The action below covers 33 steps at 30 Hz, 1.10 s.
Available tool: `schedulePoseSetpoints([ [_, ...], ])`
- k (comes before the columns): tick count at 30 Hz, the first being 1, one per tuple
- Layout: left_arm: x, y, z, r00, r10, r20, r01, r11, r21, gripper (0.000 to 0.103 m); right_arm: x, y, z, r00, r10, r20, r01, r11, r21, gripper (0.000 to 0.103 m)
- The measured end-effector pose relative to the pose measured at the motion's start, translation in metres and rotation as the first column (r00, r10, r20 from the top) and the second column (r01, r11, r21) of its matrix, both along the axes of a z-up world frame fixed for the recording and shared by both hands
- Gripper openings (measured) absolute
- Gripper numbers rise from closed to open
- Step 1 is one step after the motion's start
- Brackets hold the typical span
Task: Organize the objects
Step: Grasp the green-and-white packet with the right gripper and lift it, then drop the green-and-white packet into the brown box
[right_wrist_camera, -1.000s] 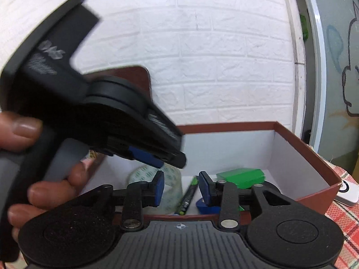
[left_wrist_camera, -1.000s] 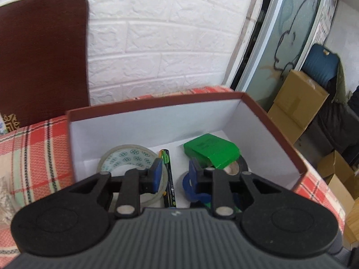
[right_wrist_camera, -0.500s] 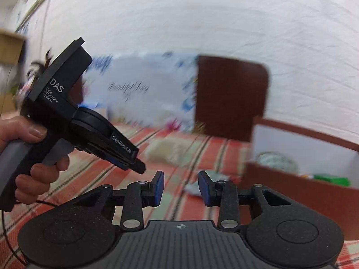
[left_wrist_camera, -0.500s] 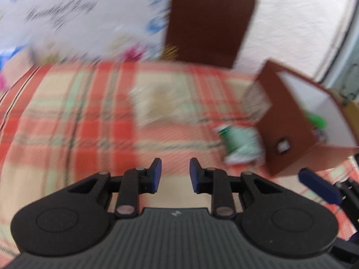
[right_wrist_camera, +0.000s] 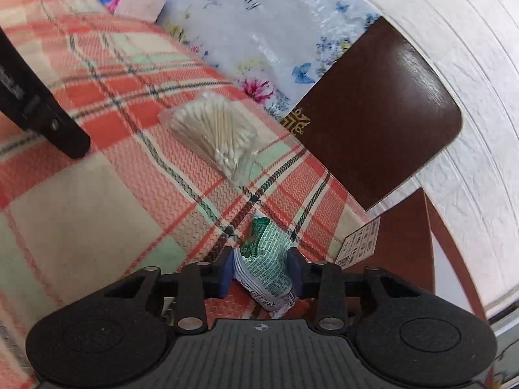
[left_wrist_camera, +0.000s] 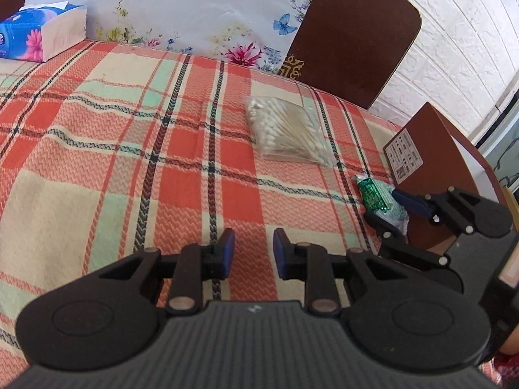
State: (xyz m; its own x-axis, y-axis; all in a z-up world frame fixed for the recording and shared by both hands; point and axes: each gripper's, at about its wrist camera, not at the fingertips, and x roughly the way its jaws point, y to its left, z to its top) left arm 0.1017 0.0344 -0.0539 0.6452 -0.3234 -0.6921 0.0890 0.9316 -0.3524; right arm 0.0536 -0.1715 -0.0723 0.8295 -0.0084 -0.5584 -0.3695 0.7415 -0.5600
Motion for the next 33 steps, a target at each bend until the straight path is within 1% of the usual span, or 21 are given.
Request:
schedulePoseSetpoints([
  [2,-0.002,0.0,0.003,1.0,-0.018,-0.007,0.018,1.0,-0.024,0.028,-0.019,-0.003,0.01,1.0,0.031,0.001,-0.031,0.994,0.102,0.032],
  [4,-0.006,-0.004,0.007,0.999,-0.052,-0.009,0.052,0.997,-0.05,0.029,-0.05,-0.005,0.02,0.996,0.084,-0.004,-0.081,0.976,0.204,0.032],
  [5,-0.008,-0.008,0.009,0.997,-0.07,-0.007,0.07,0.996,-0.061,0.031,-0.066,-0.006,0.022,0.995,0.098,0.003,-0.096,0.97,0.224,0.032],
  [6,-0.011,-0.012,0.011,0.996,-0.089,-0.004,0.088,0.994,-0.071,0.032,-0.081,-0.005,0.02,0.994,0.107,0.024,-0.109,0.972,0.209,0.032],
  [8,-0.016,-0.023,0.016,0.992,-0.13,-0.002,0.129,0.988,-0.087,0.033,-0.102,-0.003,0.007,0.99,0.133,0.039,-0.136,0.984,0.112,0.042],
  [9,-0.018,-0.029,0.018,0.988,-0.151,-0.004,0.15,0.984,-0.097,0.033,-0.11,-0.006,0.002,0.99,0.136,0.031,-0.139,0.986,0.095,0.044],
  [10,-0.021,-0.035,0.019,0.985,-0.173,-0.008,0.171,0.98,-0.104,0.035,-0.115,-0.011,0.002,0.991,0.129,0.022,-0.131,0.983,0.125,0.05],
  [11,-0.023,-0.041,0.02,0.982,-0.189,-0.011,0.187,0.976,-0.107,0.04,-0.117,-0.019,0.005,0.992,0.123,0.012,-0.124,0.975,0.182,0.058],
  [13,-0.028,-0.053,0.02,0.978,-0.21,-0.015,0.207,0.974,-0.091,0.044,-0.12,-0.035,0.012,0.996,0.093,-0.002,-0.088,0.95,0.298,0.068],
  [16,-0.03,-0.066,0.015,0.975,-0.216,-0.046,0.213,0.974,-0.072,0.045,-0.106,-0.052,0.014,0.998,0.038,-0.043,-0.018,0.918,0.395,0.069],
  [18,-0.029,-0.074,0.01,0.97,-0.231,-0.08,0.224,0.971,-0.087,0.046,-0.094,-0.054,0.012,0.997,0.045,-0.066,-0.012,0.905,0.426,0.069],
  [19,-0.028,-0.08,0.006,0.966,-0.239,-0.095,0.231,0.969,-0.086,0.049,-0.088,-0.054,0.008,0.995,0.053,-0.089,-0.008,0.899,0.438,0.069],
  [21,-0.025,-0.088,-0.006,0.96,-0.252,-0.123,0.241,0.965,-0.1,0.052,-0.073,-0.052,-0.002,0.987,0.067,-0.143,0.007,0.886,0.464,0.056],
  [22,-0.024,-0.089,-0.009,0.96,-0.25,-0.128,0.234,0.964,-0.127,0.048,-0.069,-0.053,-0.002,0.988,0.06,-0.144,0.019,0.87,0.492,0.047],
  [23,-0.025,-0.091,-0.007,0.96,-0.248,-0.131,0.232,0.964,-0.127,0.046,-0.068,-0.054,0.002,0.987,0.053,-0.149,0.03,0.863,0.504,0.047],
  [25,-0.027,-0.098,0.008,0.957,-0.272,-0.105,0.26,0.959,-0.113,0.045,-0.074,-0.059,0.013,0.994,0.035,-0.106,0.025,0.854,0.52,0.047],
  [27,-0.029,-0.108,0.034,0.952,-0.3,-0.059,0.292,0.949,-0.117,0.045,-0.086,-0.066,0.033,1.0,0.005,-0.001,-0.004,0.861,0.509,0.047],
  [28,-0.03,-0.116,0.05,0.947,-0.322,-0.011,0.319,0.942,-0.103,0.045,-0.091,-0.069,0.043,0.998,-0.017,0.062,-0.016,0.868,0.496,0.047],
  [30,-0.032,-0.139,0.081,0.925,-0.368,0.091,0.374,0.926,-0.056,0.045,-0.094,-0.083,0.063,0.981,-0.072,0.179,-0.026,0.871,0.491,0.047],
  [32,-0.027,-0.166,0.103,0.895,-0.413,0.167,0.42,0.907,-0.011,0.045,-0.088,-0.103,0.078,0.959,-0.137,0.248,-0.008,0.862,0.506,0.047],
  [33,-0.022,-0.18,0.109,0.882,-0.434,0.186,0.44,0.898,0.008,0.045,-0.083,-0.112,0.082,0.949,-0.168,0.266,0.011,0.861,0.508,0.047],
])
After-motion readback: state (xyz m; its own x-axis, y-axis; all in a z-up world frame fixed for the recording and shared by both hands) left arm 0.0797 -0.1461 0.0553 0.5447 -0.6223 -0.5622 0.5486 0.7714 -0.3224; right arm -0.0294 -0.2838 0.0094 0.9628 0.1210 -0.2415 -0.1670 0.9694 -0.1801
